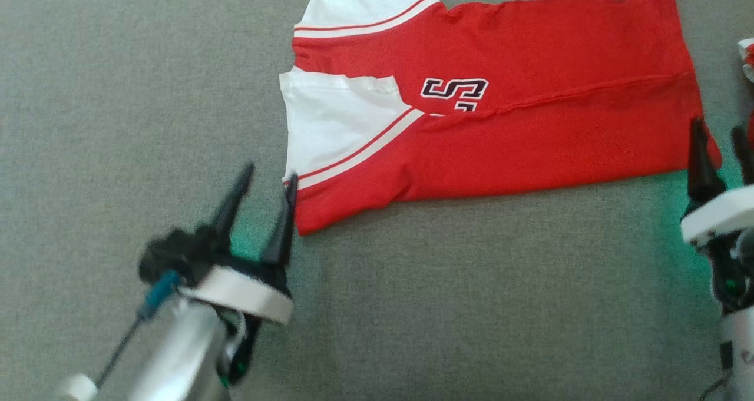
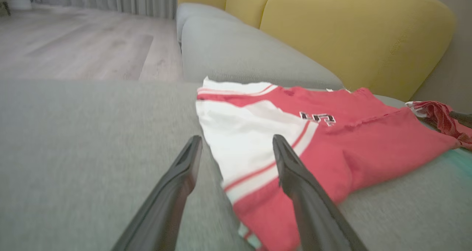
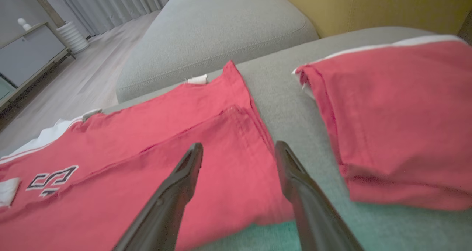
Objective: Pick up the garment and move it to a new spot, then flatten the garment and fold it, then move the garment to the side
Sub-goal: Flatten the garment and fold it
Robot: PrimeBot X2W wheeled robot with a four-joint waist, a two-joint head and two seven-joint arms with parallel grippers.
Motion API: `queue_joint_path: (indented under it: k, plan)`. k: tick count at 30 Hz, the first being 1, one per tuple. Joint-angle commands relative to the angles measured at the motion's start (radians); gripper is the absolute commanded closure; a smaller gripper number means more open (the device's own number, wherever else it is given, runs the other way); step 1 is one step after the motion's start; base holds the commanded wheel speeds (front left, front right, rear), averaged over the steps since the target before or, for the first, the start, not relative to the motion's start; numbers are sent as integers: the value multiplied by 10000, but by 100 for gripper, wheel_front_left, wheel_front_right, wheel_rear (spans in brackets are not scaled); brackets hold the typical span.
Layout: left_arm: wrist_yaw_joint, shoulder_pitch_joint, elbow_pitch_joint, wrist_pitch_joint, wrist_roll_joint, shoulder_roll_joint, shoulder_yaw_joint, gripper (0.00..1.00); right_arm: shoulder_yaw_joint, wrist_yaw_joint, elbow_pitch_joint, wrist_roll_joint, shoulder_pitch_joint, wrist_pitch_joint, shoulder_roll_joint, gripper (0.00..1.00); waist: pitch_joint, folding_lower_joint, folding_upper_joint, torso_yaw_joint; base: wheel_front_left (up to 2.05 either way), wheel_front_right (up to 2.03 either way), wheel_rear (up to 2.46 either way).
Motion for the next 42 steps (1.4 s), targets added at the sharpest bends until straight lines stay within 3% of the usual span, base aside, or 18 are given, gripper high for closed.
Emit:
queue_joint_path:
  k: [1, 8, 16, 17, 18, 19, 32, 33, 34, 37, 42]
  plan:
    - [39, -282, -319, -42, -50, 95, 485, 0, 119, -7, -304, 75, 7, -113, -97, 0, -36, 3, 0, -16, 0, 0, 0]
    - [-59, 337, 590, -43, -518, -622, 534, 0, 102, -7, -301, 160, 261, -197, -62, 0, -16, 3, 0, -98, 0, 0, 0]
    - [-196, 44, 1900, 785, -602, -877, -81, 2, 185, -7, -54, 64, 156, -240, -170, 0, -28, 3, 0, -236, 0, 0, 0]
    - [-181, 42, 1972, 849, -550, -864, -154, 19, 194, -7, 1, 53, 142, -247, -188, 0, -40, 3, 0, -238, 0, 0, 0]
    - [-122, 51, 2052, 927, -536, -864, -180, 65, 202, -7, 66, 34, 122, -253, -209, 0, -53, 3, 0, -239, 0, 0, 0]
    - [-97, 57, 2117, 1017, -516, -854, -225, 100, 216, -7, 145, 7, 91, -256, -233, 0, -65, 3, 0, -237, 0, 0, 0]
    - [112, 54, 1826, 1170, -328, -476, -396, 100, 641, -7, 1599, -660, -637, -98, -811, 0, -172, 3, 0, 36, 0, 0, 0]
    - [124, 49, 1792, 1170, -329, -464, -400, 100, 750, -7, 1688, -645, -665, -60, -849, 4, -182, 3, 0, 52, 0, 0, 0]
    - [133, 49, 1764, 1176, -336, -457, -404, 100, 842, -7, 1792, -619, -687, -5, -887, 33, -193, 3, 0, 65, 0, 0, 0]
    - [160, 60, 1704, 1176, -353, -430, -416, 100, 1060, -7, 2064, -539, -740, 71, -993, 100, -232, 3, 0, 84, 0, 0, 0]
    - [208, 180, 1657, 1144, -390, -365, -436, 100, 1260, -7, 2330, -368, -628, -131, -1133, 100, -476, 3, 0, 106, 0, 0, 0]
